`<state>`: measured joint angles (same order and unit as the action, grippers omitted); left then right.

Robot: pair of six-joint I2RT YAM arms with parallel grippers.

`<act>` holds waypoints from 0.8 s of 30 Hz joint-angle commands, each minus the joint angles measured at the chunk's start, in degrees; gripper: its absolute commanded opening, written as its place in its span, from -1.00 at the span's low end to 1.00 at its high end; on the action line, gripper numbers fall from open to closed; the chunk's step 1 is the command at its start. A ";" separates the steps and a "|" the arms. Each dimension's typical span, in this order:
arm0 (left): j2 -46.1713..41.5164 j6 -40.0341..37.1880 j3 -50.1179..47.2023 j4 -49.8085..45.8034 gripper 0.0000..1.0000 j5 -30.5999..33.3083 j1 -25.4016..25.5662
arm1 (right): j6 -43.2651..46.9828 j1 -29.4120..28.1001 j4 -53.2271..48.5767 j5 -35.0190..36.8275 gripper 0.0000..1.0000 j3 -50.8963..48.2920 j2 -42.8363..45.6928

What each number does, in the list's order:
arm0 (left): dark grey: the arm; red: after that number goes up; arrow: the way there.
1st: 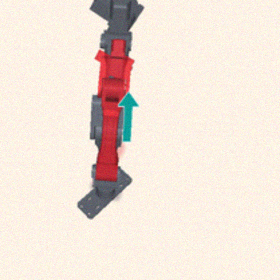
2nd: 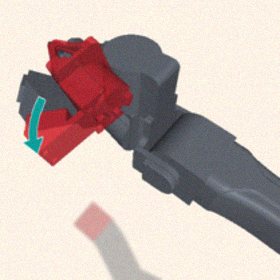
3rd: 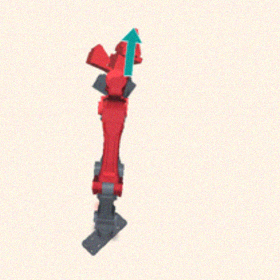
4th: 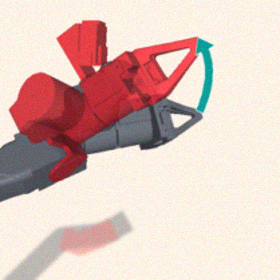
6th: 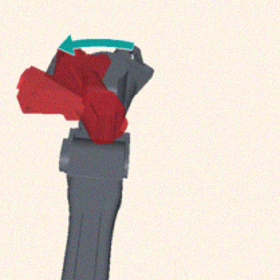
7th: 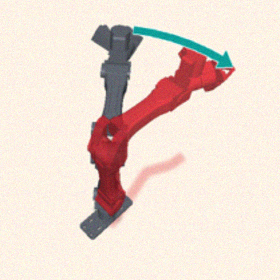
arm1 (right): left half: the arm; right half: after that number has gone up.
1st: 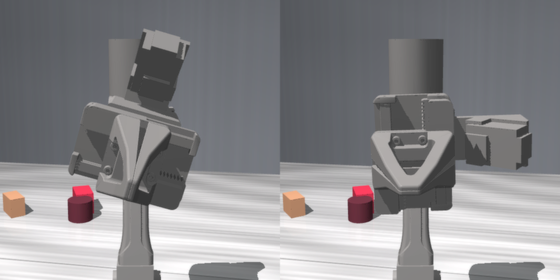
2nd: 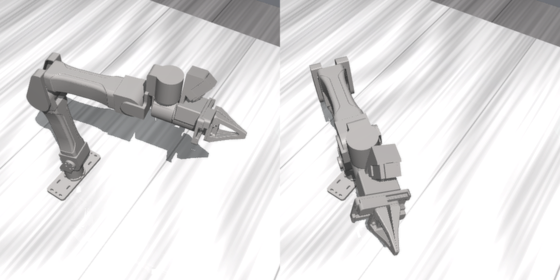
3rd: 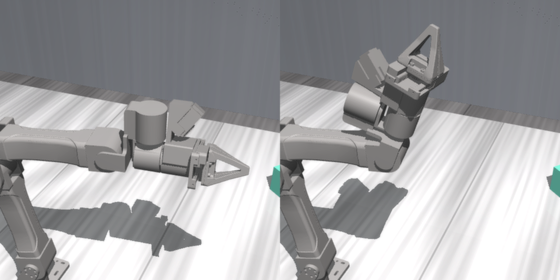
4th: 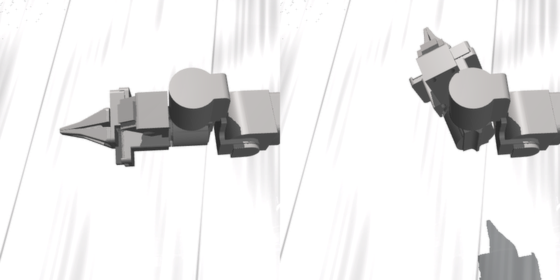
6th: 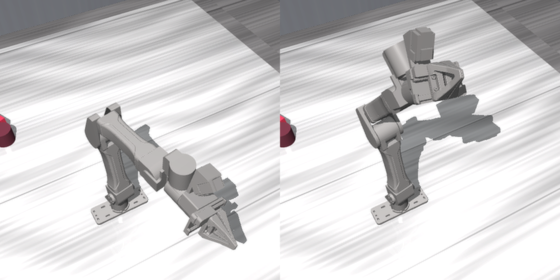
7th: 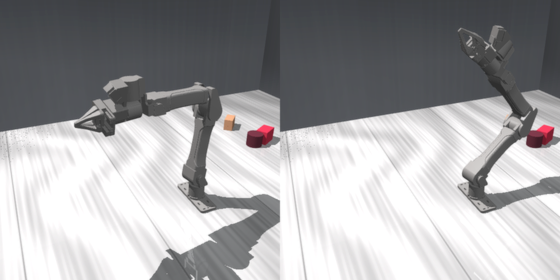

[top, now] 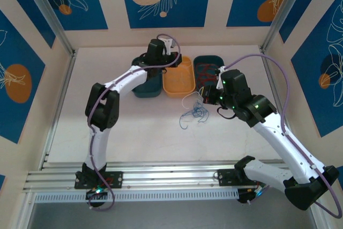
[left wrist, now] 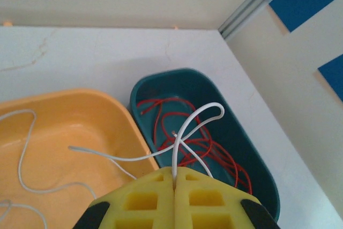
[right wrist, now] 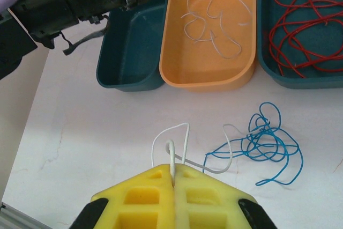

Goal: Untangle the cables

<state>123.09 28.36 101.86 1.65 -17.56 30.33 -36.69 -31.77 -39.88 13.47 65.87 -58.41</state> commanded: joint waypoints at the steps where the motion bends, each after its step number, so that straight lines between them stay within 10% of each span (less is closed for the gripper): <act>1: -0.96 -3.26 -2.11 -1.57 -1.00 1.10 0.48 | -1.00 -0.31 0.24 -0.64 -1.00 -0.43 0.01; 10: -3.95 -5.06 -6.22 -8.53 -0.88 5.11 0.51 | -1.58 -0.31 0.63 -0.91 -1.00 -0.91 0.05; 24: -12.17 -9.01 -10.05 -12.73 -0.14 13.97 0.59 | -2.36 -0.83 0.55 -0.52 -1.00 -1.78 0.40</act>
<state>114.13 21.34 92.82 -9.43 -6.68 30.57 -38.09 -32.14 -39.90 13.45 65.06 -58.39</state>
